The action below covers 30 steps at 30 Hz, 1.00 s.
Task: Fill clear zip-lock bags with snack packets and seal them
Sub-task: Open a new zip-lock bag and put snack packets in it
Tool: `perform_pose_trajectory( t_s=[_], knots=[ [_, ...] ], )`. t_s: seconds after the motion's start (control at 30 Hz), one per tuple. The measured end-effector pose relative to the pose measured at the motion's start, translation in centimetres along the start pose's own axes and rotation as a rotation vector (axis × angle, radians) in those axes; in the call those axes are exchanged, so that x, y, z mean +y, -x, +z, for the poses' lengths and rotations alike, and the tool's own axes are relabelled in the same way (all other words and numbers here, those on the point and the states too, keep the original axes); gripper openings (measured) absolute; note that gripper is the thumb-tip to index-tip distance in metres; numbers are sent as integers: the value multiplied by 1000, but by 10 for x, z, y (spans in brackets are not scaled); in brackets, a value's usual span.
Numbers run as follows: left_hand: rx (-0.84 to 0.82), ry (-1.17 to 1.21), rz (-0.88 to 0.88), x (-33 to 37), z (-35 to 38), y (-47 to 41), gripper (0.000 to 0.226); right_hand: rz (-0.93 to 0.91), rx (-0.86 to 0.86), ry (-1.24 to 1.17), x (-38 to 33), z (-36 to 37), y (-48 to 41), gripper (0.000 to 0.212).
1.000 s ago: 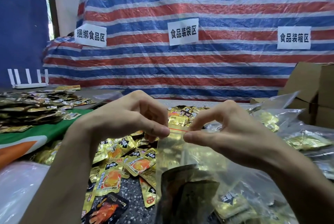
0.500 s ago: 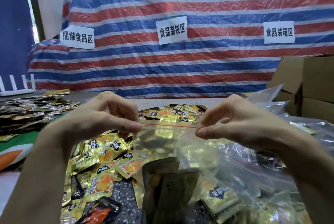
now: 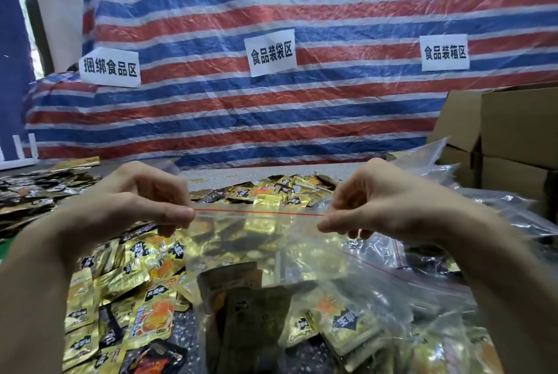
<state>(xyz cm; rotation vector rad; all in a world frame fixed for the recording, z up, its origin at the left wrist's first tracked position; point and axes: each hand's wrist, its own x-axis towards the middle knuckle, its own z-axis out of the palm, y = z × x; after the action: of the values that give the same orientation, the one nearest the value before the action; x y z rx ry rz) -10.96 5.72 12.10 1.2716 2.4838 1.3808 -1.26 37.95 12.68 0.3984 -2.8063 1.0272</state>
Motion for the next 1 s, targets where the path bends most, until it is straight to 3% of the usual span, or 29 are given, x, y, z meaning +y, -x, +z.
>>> perform_pose_trajectory(
  t_s=[0.07, 0.17, 0.33, 0.57, 0.7, 0.9, 1.0],
  knots=[
    [1, -36, -31, -3, -1, -1, 50, -1, 10, 20, 0, 0, 0, 26],
    [-27, -44, -36, -1, 3, -5, 42, 33, 38, 38, 4, 1, -1, 32],
    [-110, 141, -112, 0, 18, -16, 30, 100, 87, 48, 16, -2, -4, 33],
    [63, 230, -68, 10, 32, -29, 28, 180, 143, -43, 27, -14, 2, 41],
    [164, 217, -88, -3, 24, -33, 43, 186, 140, -54, 25, -9, 2, 43],
    [378, 30, -134, -2, -6, -66, 53, 114, 343, 6, 18, -16, 2, 52],
    [523, -130, -87, 18, -11, -96, 26, 94, 446, -4, 17, -21, 5, 58]
  ],
)
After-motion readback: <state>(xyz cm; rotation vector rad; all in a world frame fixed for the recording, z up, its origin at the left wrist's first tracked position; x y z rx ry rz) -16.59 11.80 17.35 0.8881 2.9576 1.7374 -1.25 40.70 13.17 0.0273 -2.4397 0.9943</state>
